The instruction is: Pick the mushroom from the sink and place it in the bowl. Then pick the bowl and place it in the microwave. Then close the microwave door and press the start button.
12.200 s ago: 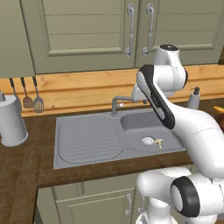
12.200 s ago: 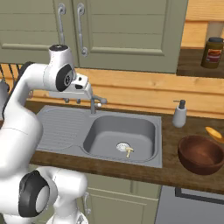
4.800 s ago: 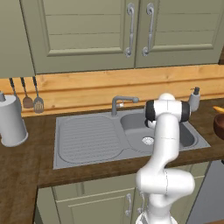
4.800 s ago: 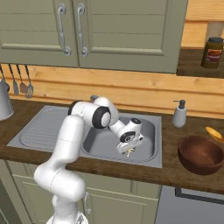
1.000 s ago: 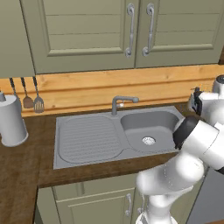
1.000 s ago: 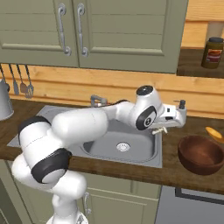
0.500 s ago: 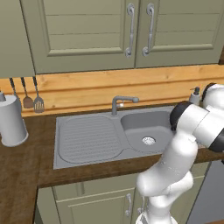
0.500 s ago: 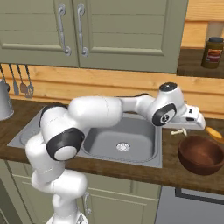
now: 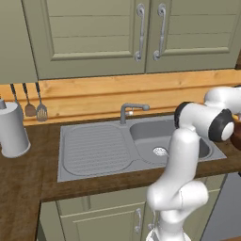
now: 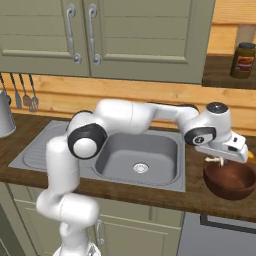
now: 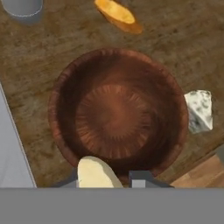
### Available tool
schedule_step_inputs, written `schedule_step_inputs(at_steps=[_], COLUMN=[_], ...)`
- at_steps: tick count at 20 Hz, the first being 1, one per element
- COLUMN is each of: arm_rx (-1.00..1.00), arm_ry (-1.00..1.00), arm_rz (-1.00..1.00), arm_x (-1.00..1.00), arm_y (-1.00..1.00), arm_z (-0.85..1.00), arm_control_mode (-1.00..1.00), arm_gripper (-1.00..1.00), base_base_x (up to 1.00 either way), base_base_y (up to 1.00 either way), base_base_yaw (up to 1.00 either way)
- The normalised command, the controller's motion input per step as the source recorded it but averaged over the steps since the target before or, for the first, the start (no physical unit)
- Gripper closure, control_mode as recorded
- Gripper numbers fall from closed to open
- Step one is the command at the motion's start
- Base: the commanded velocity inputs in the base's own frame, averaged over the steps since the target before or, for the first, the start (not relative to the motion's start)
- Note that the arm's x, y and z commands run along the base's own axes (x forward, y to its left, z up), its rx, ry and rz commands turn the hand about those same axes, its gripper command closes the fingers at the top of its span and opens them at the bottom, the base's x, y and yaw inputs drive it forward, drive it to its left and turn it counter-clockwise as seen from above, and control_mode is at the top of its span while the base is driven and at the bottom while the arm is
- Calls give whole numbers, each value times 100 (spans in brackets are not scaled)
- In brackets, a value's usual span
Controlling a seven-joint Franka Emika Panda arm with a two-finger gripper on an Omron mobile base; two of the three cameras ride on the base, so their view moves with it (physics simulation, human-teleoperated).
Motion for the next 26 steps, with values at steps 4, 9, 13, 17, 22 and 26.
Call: schedule_step_inputs(at_steps=[4, 9, 13, 17, 22, 26], arm_rx=[10, 5, 2, 0, 0, 0], arm_ry=[0, 0, 0, 0, 0, 0], arm_rz=[-3, 0, 0, 0, 0, 0], arm_x=[0, 0, 2, 22, 21, 17], arm_y=[-8, -8, 0, 0, 0, 0], arm_z=[-30, -20, -35, -47, -44, -32], arm_control_mode=[-100, -100, -100, -100, -100, -100], arm_gripper=[100, 100, 100, 100, 100, 100], base_base_x=[0, 0, 0, 0, 0, 0], base_base_y=[0, 0, 0, 0, 0, 0], base_base_yaw=[0, 0, 0, 0, 0, 0])
